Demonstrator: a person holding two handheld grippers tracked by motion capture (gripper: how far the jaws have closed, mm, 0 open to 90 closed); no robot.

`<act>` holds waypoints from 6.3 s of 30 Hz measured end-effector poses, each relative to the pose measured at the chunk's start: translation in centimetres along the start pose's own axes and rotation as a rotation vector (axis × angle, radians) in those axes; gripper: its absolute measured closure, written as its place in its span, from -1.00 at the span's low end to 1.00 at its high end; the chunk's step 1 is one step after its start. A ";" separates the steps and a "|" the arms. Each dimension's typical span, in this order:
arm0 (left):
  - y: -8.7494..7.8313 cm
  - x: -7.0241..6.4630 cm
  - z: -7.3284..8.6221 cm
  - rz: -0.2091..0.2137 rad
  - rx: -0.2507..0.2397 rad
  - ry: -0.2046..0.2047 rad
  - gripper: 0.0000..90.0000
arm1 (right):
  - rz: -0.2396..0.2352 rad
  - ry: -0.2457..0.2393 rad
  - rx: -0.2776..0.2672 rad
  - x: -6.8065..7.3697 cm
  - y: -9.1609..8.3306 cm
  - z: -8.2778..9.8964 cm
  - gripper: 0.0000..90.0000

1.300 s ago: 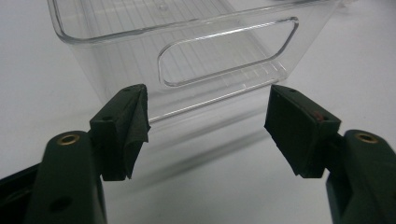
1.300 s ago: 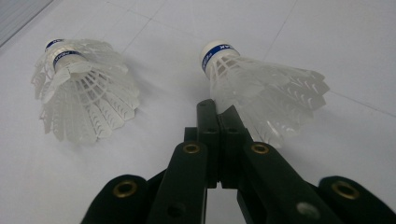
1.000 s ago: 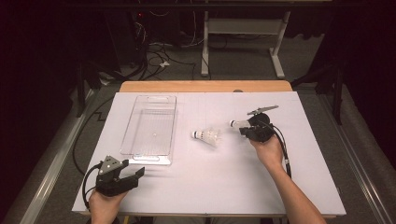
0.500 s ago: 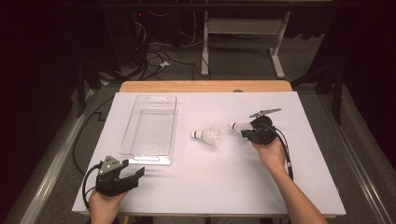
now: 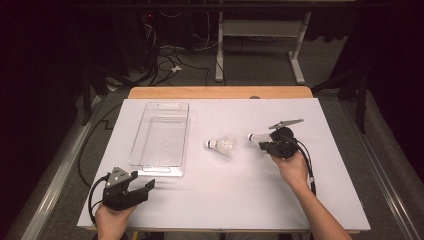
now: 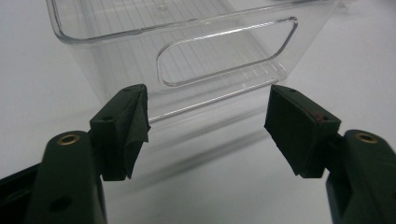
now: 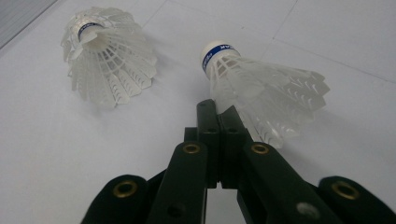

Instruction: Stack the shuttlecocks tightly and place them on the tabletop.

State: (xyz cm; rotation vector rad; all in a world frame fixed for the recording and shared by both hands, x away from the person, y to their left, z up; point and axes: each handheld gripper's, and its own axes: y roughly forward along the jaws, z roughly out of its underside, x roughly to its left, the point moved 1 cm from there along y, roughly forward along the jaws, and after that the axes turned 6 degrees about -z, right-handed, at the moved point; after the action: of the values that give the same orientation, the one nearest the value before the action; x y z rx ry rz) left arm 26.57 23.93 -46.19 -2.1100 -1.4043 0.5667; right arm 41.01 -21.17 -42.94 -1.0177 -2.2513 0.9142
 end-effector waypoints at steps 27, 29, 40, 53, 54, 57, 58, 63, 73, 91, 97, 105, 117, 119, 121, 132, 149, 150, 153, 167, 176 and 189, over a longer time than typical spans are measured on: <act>0.0 0.0 0.0 0.000 -0.001 0.001 -0.31 | -0.024 -0.013 -0.005 0.4 -1.1 1.8 1.00; 0.0 0.0 0.0 0.000 -0.001 0.001 -0.31 | -0.026 -0.013 -0.001 0.5 -1.2 1.9 1.00; 0.0 0.0 0.0 -0.001 -0.002 0.000 -0.31 | -0.040 -0.029 0.003 0.9 -1.2 2.4 1.00; 0.0 -0.1 0.0 0.000 0.000 0.001 -0.31 | -0.053 -0.040 0.002 1.6 -1.3 2.7 1.00; 0.0 -0.1 0.0 0.000 0.000 0.002 -0.31 | -0.055 -0.043 0.001 1.6 -1.3 2.7 1.00; 0.0 -0.1 0.0 -0.001 -0.001 0.001 -0.31 | -0.060 -0.046 0.001 1.8 -1.2 2.7 1.00; 0.0 -0.1 0.0 0.000 -0.001 0.002 -0.31 | -0.061 -0.051 -0.001 1.8 -1.2 2.7 1.00; 0.0 -0.1 0.0 0.000 0.000 0.002 -0.31 | -0.068 -0.052 -0.002 2.1 -1.1 2.6 1.00; 0.0 -0.1 0.0 0.000 0.001 0.002 -0.31 | -0.083 -0.066 0.001 2.7 -1.0 2.3 1.00; 0.0 -0.1 0.0 0.000 0.000 0.003 -0.31 | -0.106 -0.100 0.007 3.8 -0.3 1.6 1.00; 0.0 -0.1 0.0 0.001 0.001 0.003 -0.31 | -0.111 -0.105 0.011 4.2 -0.1 1.3 1.00; 0.0 -0.1 0.0 0.001 0.002 0.004 -0.31 | -0.119 -0.116 0.018 4.6 0.2 0.9 1.00; 0.0 -0.1 0.0 0.001 0.002 0.005 -0.31 | -0.127 -0.128 0.029 5.3 0.9 0.3 1.00; 0.0 -0.1 0.0 0.001 0.001 0.004 -0.31 | -0.128 -0.134 0.030 5.3 1.0 0.2 1.00; 0.0 -0.1 0.0 0.001 0.001 0.004 -0.31 | -0.128 -0.130 0.033 5.4 1.1 0.1 1.00; 0.0 -0.1 0.0 0.003 0.001 0.004 -0.31 | -0.132 -0.136 0.045 5.6 1.8 -0.5 1.00; 0.0 -0.1 0.0 0.002 0.001 0.005 -0.30 | -0.137 -0.147 0.058 6.2 2.7 -1.2 1.00; 0.0 -0.1 0.0 0.003 0.002 0.006 -0.30 | -0.137 -0.145 0.056 6.2 2.8 -1.3 1.00; 0.0 0.0 0.0 0.003 0.000 0.004 -0.31 | -0.139 -0.144 0.060 6.3 3.0 -1.4 1.00; 0.0 -0.1 0.0 0.002 0.001 0.006 -0.30 | -0.144 -0.146 0.061 6.3 3.6 -1.7 1.00; 0.0 -0.1 0.0 0.002 0.002 0.006 -0.30 | -0.145 -0.152 0.060 6.3 3.8 -2.0 1.00; 0.0 -0.1 0.0 0.002 0.001 0.006 -0.30 | -0.144 -0.147 0.056 6.0 4.1 -2.2 1.00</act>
State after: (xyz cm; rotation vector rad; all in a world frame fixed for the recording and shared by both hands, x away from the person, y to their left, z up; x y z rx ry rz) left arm 26.53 23.89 -46.18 -2.1109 -1.3981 0.5618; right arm 40.78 -13.61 -43.61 -0.7754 -2.3698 1.0120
